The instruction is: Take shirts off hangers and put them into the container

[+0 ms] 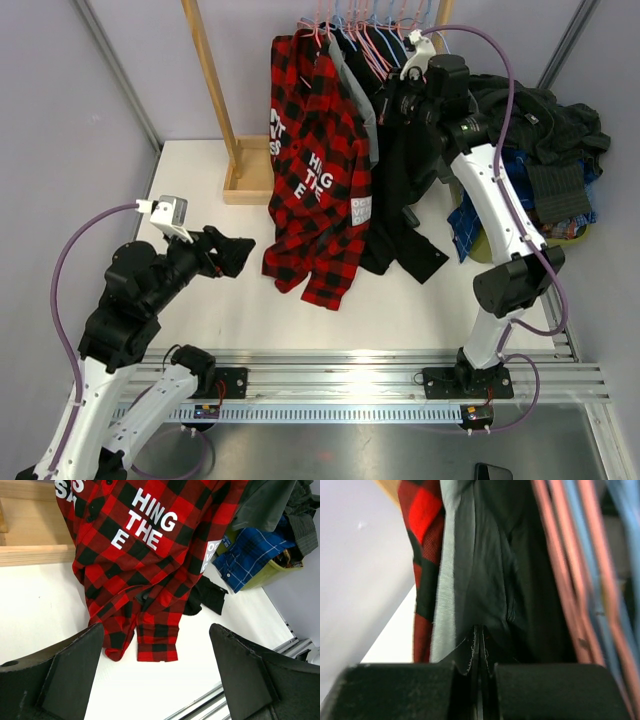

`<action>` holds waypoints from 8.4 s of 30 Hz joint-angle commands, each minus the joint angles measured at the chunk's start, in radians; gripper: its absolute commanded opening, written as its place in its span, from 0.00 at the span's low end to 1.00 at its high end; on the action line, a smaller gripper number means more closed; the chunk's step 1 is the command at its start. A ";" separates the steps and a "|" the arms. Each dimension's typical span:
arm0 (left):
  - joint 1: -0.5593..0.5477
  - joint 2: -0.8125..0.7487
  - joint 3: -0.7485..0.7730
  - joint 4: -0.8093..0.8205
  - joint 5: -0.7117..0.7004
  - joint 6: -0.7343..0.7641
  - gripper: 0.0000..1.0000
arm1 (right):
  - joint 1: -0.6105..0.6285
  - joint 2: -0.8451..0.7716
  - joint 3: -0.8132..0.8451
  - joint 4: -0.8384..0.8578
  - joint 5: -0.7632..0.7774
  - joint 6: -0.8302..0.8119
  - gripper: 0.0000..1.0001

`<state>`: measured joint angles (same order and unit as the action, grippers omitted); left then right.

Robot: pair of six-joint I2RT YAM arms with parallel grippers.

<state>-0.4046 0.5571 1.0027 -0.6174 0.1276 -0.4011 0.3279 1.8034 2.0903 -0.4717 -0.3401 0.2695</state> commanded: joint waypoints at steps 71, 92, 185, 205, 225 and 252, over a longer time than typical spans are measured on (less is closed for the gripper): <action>0.000 -0.052 -0.021 -0.016 0.003 -0.004 0.90 | 0.247 0.145 0.343 -0.203 0.521 -0.300 0.34; 0.000 -0.052 -0.038 0.001 0.024 -0.015 0.89 | 0.247 -0.279 -0.206 0.407 0.635 -0.354 0.00; -0.037 0.158 0.344 0.413 0.275 0.082 0.00 | 0.318 -0.837 -0.593 -0.470 -0.536 -0.125 0.61; -0.037 -0.078 0.339 -0.156 0.463 0.246 0.00 | 0.316 -0.963 -0.676 -0.223 0.605 0.115 0.00; -0.046 -0.151 0.251 0.334 0.460 0.030 0.00 | 0.333 -0.631 -0.931 0.070 0.056 0.117 0.00; -0.046 0.231 0.451 0.159 1.016 0.272 0.00 | 0.600 -0.958 -0.558 -0.536 0.548 -0.153 0.79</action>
<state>-0.4480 0.7185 1.4231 -0.3134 0.9066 -0.2432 0.9291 0.8375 1.4853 -0.9543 0.2947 0.1837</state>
